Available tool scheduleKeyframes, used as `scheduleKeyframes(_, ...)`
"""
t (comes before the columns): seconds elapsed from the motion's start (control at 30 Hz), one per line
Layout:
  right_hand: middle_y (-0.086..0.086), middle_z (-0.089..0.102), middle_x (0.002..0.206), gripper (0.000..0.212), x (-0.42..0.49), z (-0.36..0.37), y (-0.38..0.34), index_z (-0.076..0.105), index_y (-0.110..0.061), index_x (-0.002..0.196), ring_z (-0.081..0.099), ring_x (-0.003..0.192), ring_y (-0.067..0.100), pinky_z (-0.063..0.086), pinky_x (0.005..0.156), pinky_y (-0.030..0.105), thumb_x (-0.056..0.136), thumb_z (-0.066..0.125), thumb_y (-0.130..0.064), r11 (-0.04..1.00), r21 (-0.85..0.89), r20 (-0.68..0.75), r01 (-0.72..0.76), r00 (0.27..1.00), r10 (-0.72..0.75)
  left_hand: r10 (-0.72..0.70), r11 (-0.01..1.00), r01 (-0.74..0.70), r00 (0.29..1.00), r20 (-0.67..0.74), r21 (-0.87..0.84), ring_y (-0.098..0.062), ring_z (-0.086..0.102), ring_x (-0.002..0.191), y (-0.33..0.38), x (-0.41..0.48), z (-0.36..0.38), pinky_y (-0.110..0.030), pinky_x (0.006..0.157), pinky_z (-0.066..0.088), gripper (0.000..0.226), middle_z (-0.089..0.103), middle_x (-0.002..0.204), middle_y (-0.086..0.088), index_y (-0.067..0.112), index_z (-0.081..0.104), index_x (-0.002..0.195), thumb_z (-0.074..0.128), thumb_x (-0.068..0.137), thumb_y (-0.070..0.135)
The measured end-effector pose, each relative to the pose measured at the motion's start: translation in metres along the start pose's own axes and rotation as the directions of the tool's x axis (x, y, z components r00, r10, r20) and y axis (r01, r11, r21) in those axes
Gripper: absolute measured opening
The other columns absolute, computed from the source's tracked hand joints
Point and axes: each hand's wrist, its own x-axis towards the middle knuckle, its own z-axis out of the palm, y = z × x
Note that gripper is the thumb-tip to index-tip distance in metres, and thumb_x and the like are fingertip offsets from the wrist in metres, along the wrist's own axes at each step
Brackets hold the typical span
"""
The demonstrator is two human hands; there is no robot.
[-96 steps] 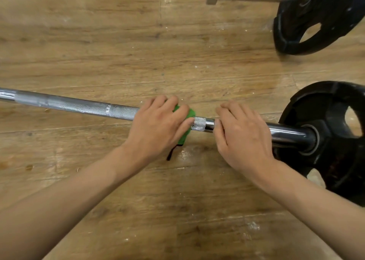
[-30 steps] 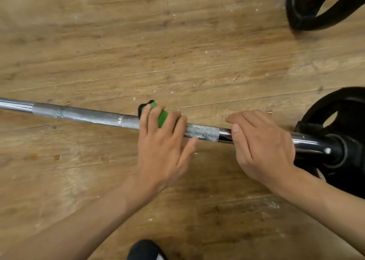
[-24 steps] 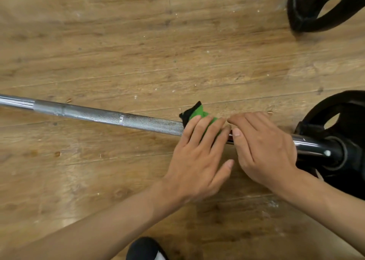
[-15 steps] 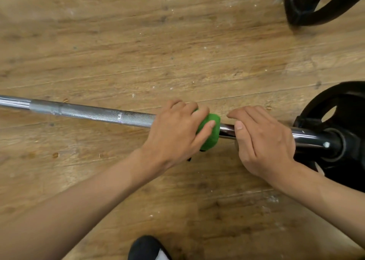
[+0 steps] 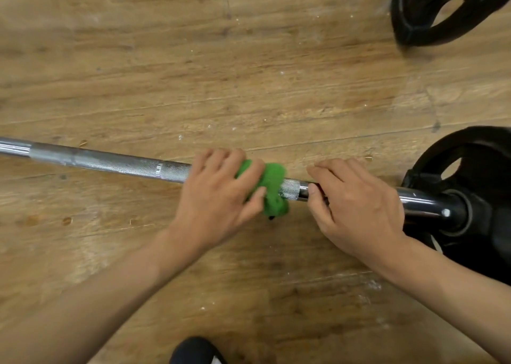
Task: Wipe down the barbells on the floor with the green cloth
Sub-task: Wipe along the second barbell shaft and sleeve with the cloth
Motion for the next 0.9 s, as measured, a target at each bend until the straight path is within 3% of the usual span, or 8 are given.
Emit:
scheduleKeyframes(0.13,0.006,0.071,0.102,0.032,0.0,0.005,0.0,0.074,-0.01,0.108,0.067,0.089,0.028,0.056,0.06,0.042,0.1,0.053,-0.033,1.0,-0.014,-0.018,0.003,1.0,-0.003,-0.203,0.978,0.203,0.979,0.001,-0.044,-0.036,0.048,0.098,-0.048,-0.013,-0.013,-0.049,0.084,0.036,0.039,0.056,0.112,-0.017,0.007,0.068,0.111,0.044,0.099,0.036)
scheduleKeyframes(0.27,0.005,0.071,0.098,0.039,0.003,0.004,0.0,0.076,-0.013,0.103,0.067,0.086,0.027,0.054,0.059,0.038,0.101,0.055,-0.046,1.0,-0.012,-0.046,0.022,0.999,-0.023,-0.245,0.961,0.243,0.97,0.006,-0.128,-0.034,0.046,0.097,-0.025,-0.008,-0.013,-0.05,0.084,0.04,0.037,0.055,0.109,-0.016,0.005,0.066,0.108,0.045,0.098,0.033)
scheduleKeyframes(0.37,0.003,0.072,0.1,0.046,0.003,0.002,0.001,0.076,-0.017,0.099,0.067,0.087,0.025,0.053,0.059,0.037,0.097,0.06,-0.06,0.999,-0.023,-0.032,0.036,0.999,-0.036,-0.145,0.978,0.139,0.989,-0.024,-0.158,-0.033,0.049,0.096,0.021,0.006,-0.004,-0.048,0.083,0.042,0.034,0.056,0.11,-0.018,0.008,0.066,0.108,0.045,0.102,0.034)
scheduleKeyframes(0.5,0.006,0.072,0.104,0.041,0.0,0.002,0.001,0.074,-0.01,0.097,0.067,0.091,0.026,0.057,0.062,0.04,0.094,0.065,-0.049,0.999,0.016,-0.006,0.029,1.0,-0.029,0.061,0.994,-0.065,0.997,-0.057,-0.087,-0.034,0.053,0.096,0.051,0.013,0.005,-0.043,0.082,0.039,0.038,0.061,0.116,-0.018,0.012,0.065,0.123,0.043,0.105,0.037)
scheduleKeyframes(0.6,0.008,0.071,0.109,0.065,-0.003,0.0,0.004,0.071,-0.006,0.11,0.067,0.096,0.026,0.059,0.068,0.039,0.091,0.065,-0.068,0.997,-0.013,0.049,0.073,0.996,-0.073,0.084,0.996,-0.084,0.996,-0.023,-0.023,-0.034,0.054,0.094,0.022,0.005,0.004,-0.044,0.079,0.04,0.041,0.061,0.116,-0.015,0.017,0.064,0.125,0.043,0.107,0.046)
scheduleKeyframes(0.7,0.009,0.071,0.108,0.075,-0.006,-0.001,0.005,0.071,-0.005,0.114,0.068,0.095,0.027,0.06,0.066,0.039,0.091,0.06,-0.076,0.996,-0.035,0.036,0.077,0.996,-0.076,0.025,0.999,-0.025,1.0,0.008,-0.044,-0.032,0.051,0.088,-0.012,-0.005,-0.002,-0.043,0.076,0.035,0.043,0.057,0.108,-0.016,0.014,0.066,0.121,0.042,0.105,0.046)
scheduleKeyframes(0.9,0.008,0.07,0.105,0.073,-0.004,0.0,0.001,0.074,-0.009,0.109,0.066,0.092,0.028,0.057,0.062,0.039,0.093,0.056,-0.077,0.998,-0.039,0.053,0.047,0.998,-0.045,-0.198,0.98,0.198,0.98,0.019,-0.009,-0.034,0.047,0.088,-0.082,-0.028,-0.02,-0.048,0.079,0.036,0.042,0.055,0.102,-0.017,0.006,0.07,0.108,0.041,0.103,0.036)
